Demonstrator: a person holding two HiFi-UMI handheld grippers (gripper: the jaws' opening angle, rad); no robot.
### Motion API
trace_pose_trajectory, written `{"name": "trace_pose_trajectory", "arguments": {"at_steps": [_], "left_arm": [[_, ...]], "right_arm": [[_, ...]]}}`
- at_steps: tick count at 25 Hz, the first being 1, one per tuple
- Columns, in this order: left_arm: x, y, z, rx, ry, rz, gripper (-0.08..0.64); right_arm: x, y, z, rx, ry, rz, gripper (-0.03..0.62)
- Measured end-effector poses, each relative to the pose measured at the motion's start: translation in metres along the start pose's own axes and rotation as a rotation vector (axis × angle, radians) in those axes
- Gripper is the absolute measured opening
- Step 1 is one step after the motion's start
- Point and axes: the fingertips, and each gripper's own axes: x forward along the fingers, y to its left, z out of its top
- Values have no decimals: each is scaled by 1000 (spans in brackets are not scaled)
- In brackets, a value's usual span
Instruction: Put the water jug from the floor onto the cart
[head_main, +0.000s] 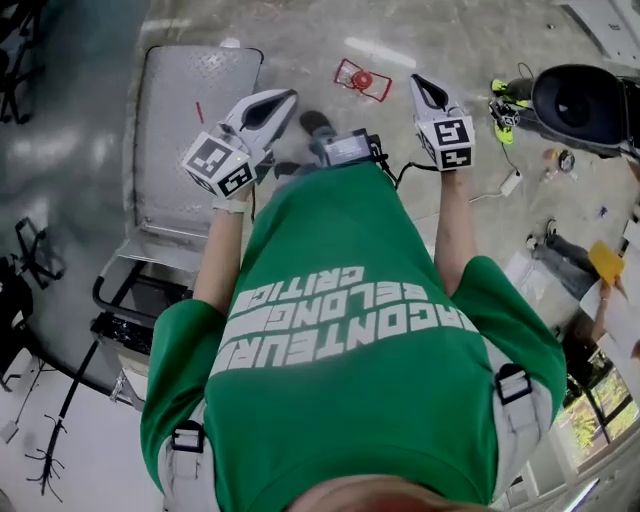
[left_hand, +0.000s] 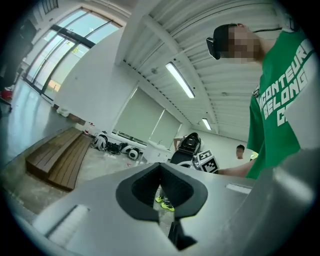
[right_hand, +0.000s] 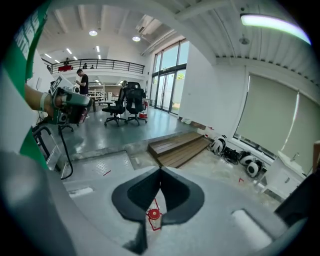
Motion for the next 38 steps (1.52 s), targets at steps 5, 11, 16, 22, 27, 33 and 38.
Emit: {"name": "trace_pose_trajectory", "arguments": {"at_steps": [5,11,16,22,27,33,38], "left_arm": [[27,8,-10,1,58,-24,15],[60,23,-45,-23,131,-33,15],[92,54,-103,-69,229,-29,15],[109,72,-154,-124,305,-42,15],[115,80,-178,-163,334,-21,15],[122,90,-199,-187,378,-15,15],[128,95,-220,-211,403,-22,15]], "right_arm": [[10,-3,-18,31,33,17,-6],[51,-4,-58,44,83,65,-6],[102,-4,-101,42,132,95,-6],[132,10,-139,73,177,135,-6],[150,16,-174,107,216,149,-6],[194,33,-224,111,309,180,102],[242,52,-279,79,412,217,254]]}}
